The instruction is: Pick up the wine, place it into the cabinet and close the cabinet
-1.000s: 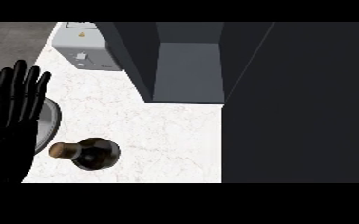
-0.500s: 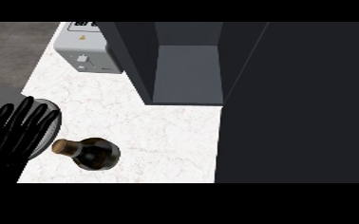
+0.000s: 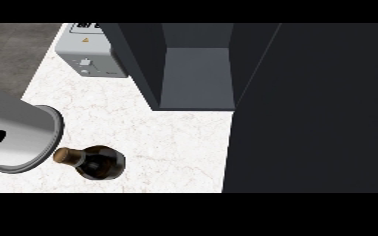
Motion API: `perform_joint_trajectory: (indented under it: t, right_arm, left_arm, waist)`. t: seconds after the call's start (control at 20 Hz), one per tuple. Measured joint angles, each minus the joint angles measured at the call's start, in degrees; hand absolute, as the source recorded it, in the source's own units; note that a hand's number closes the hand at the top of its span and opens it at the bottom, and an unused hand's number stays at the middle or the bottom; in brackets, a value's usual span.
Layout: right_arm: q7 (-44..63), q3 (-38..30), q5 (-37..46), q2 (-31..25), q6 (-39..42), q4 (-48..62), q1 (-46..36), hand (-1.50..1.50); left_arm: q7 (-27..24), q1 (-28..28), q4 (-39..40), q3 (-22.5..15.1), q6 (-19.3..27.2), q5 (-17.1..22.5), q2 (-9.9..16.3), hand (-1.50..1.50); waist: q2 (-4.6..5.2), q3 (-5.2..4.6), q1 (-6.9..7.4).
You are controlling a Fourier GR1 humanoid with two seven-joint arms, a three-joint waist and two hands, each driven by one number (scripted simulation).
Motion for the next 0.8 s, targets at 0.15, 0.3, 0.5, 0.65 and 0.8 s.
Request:
perform_joint_trajectory:
  t: [0.15, 0.3, 0.5, 0.65, 0.8]
  right_arm:
    - [3.34, 0.92, 0.44, 0.36, -1.42, -0.55, -2.45, -1.50]
    - [7.97, 0.09, 0.47, -0.10, -3.08, -0.91, -6.80, -1.50]
    - [13.82, -1.23, 0.52, -0.92, -4.87, -1.22, -12.11, -1.50]
    - [17.22, -2.42, 0.57, -1.48, -5.95, -1.49, -15.09, -1.50]
    - [19.83, -1.97, 0.84, -1.48, -7.11, -1.79, -17.38, -1.50]
  left_arm:
    - [2.76, 0.65, -1.88, 3.29, 0.95, 4.36, 1.26, -1.50]
    - [5.50, -0.68, -2.78, 5.27, 3.57, 7.08, 2.86, -1.50]
    - [7.53, -0.45, -2.78, 6.39, 3.52, 7.77, 2.18, -1.50]
    - [8.99, -0.85, -2.90, 7.31, 3.45, 8.23, 2.13, -1.50]
    - [9.96, -2.78, -2.71, 6.51, 5.61, 6.67, 1.93, -1.50]
  waist:
    - [-0.02, 0.00, 0.01]
    - [-0.01, 0.00, -0.10]
    - [-0.01, -0.01, -0.17]
    - [-0.02, -0.01, -0.28]
    - [-0.01, 0.00, -0.53]
